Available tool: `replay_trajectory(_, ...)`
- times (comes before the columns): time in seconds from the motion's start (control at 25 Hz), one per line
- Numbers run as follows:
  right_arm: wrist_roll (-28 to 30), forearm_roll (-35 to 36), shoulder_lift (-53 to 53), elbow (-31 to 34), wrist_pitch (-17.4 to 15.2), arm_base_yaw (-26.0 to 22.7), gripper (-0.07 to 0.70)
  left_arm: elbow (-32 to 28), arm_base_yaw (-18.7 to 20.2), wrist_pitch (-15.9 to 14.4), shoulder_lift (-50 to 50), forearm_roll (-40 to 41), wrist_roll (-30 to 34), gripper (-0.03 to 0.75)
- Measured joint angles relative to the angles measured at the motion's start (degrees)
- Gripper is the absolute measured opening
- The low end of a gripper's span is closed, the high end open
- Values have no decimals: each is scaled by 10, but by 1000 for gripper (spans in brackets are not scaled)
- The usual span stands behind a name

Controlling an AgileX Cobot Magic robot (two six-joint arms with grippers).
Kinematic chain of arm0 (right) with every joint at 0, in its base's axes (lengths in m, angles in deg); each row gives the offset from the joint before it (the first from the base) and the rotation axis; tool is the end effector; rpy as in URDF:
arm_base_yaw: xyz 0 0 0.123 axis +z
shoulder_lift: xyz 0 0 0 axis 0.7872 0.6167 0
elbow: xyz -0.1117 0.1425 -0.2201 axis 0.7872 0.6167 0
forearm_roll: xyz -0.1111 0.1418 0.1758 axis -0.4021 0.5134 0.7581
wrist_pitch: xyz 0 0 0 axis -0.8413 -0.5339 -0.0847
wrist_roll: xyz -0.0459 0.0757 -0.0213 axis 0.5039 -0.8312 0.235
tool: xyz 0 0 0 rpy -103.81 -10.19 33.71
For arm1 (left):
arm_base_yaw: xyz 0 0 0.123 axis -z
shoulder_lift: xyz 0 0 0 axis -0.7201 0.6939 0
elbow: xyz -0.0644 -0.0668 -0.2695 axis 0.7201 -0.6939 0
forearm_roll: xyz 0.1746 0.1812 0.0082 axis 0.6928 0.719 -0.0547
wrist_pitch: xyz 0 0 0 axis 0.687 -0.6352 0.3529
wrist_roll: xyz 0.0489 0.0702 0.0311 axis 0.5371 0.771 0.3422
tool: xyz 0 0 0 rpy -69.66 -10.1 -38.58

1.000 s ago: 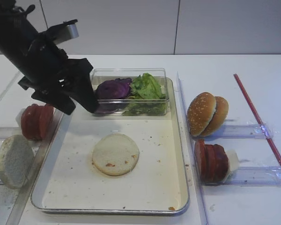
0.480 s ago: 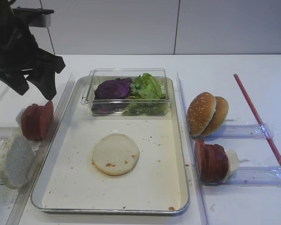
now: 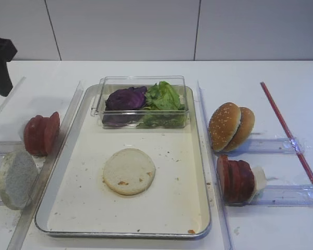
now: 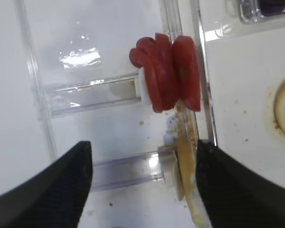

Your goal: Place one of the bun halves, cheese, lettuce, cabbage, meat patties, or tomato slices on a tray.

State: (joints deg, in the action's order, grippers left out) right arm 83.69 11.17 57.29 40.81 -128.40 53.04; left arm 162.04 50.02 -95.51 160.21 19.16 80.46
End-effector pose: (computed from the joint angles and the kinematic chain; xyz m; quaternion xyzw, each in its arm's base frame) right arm -0.0072 0.0051 0.2610 -0.0044 0.8768 0.0403 0.4792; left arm 0.2746 -0.0213 0.3377 0.0469 0.9865 -0.0162 0.1560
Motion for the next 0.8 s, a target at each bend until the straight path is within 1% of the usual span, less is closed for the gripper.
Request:
replay_trajectory(0.6, -2, 0, 0, 0, 0, 0, 692, -169, -1, -5, -228, 6, -5, 430)
replay_trajectory(0.8, -2, 0, 0, 0, 0, 0, 692, -236, -1, -6, -304, 6, -8, 430)
